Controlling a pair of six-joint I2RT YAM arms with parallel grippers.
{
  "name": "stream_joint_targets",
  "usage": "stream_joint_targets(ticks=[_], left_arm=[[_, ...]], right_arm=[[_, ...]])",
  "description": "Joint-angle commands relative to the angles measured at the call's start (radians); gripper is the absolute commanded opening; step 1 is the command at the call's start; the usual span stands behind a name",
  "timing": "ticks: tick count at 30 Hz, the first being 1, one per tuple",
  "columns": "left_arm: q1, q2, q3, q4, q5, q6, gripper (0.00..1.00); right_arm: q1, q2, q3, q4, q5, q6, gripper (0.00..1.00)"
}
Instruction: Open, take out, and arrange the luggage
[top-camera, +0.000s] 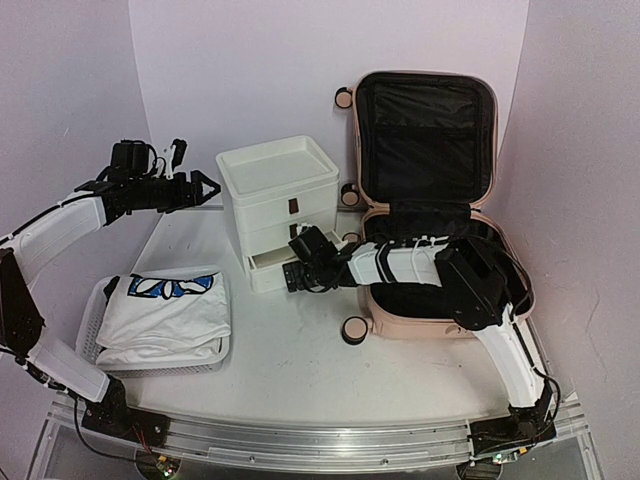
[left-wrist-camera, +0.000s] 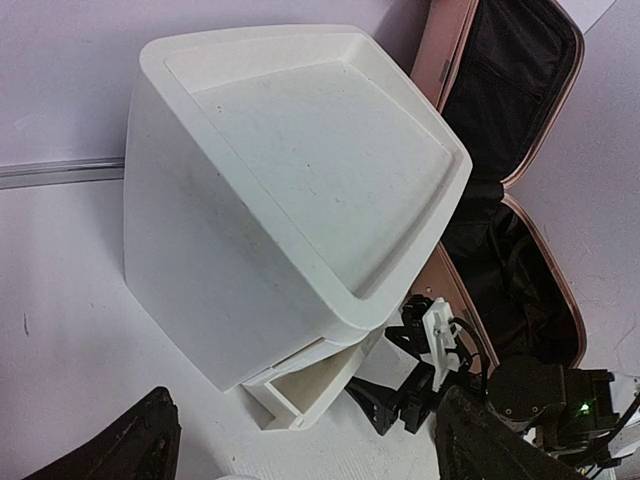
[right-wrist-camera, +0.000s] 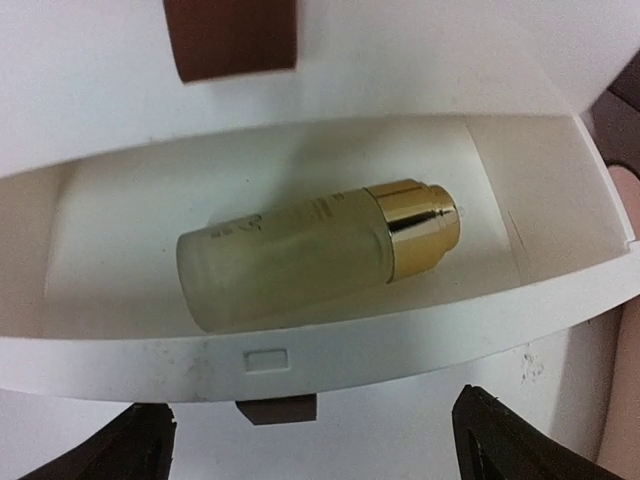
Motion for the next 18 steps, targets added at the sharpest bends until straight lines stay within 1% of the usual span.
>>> stream_joint_targets(ticks=[1,6,14,18], left_arm=[[-0.002,-0.009,-0.002,0.023,0.01,-0.005,0.89],[-0.001,-0.008,-0.004,0.022,0.007,-0.005,0.89],[0.0,-0.004,-0.004,0.022,0.008,-0.008,0.89],[0.0,-0.003,-0.004,0.022,0.01,-0.01,0.89]], right_arm=[[-0.007,0.058,0.085,0.297,0.076,-0.055,0.98],[-0.007,0.123,0.15,0.367,0.08,-0.111,0.98],[-0.008,0.218,0.271,0.392,0.081,-0.143,0.98],[-0.008,0.236,0.302,0.393,0.079,-0.157,0.98]])
